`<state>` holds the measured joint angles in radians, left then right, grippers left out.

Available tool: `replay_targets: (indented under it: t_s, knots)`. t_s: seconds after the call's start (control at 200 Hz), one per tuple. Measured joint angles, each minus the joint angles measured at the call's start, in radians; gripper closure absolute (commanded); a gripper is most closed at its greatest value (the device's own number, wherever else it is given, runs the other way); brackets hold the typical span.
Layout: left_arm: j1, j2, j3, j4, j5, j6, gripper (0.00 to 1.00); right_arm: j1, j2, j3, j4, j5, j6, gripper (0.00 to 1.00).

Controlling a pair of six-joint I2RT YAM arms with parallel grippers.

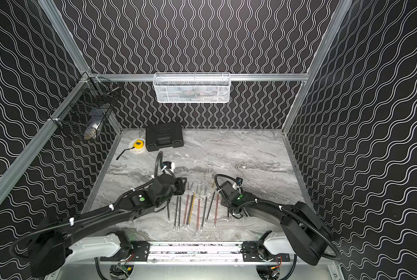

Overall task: Remove the protective cover of the pencils
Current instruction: Pick up the pencil from the center of the board.

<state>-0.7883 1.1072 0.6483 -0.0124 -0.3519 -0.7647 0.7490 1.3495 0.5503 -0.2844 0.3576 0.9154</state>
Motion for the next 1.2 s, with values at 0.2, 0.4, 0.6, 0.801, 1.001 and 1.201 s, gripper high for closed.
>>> replay_targets:
  t_s: [0.2, 0.4, 0.6, 0.801, 1.001, 1.201]
  knots:
    - [0.037, -0.101, -0.040, -0.002, -0.029, -0.023, 0.56, 0.000, 0.042, 0.019, 0.003, 0.016, 0.000, 0.68]
    - [0.058, -0.074, -0.042, -0.002, -0.011, -0.026, 0.58, 0.002, 0.098, 0.051, 0.030, 0.035, -0.018, 0.76]
    - [0.074, -0.046, -0.040, 0.011, 0.022, -0.029, 0.59, 0.002, 0.122, 0.062, 0.060, 0.040, -0.037, 0.82]
    - [0.085, -0.044, -0.040, 0.020, 0.042, -0.032, 0.60, 0.002, 0.145, 0.069, 0.104, 0.019, -0.050, 0.94]
    - [0.096, -0.049, -0.047, 0.021, 0.053, -0.045, 0.60, 0.011, 0.202, 0.109, 0.163, -0.018, -0.071, 1.00]
    - [0.103, -0.058, -0.054, 0.026, 0.061, -0.045, 0.60, 0.031, 0.217, 0.124, 0.173, -0.033, -0.086, 1.00]
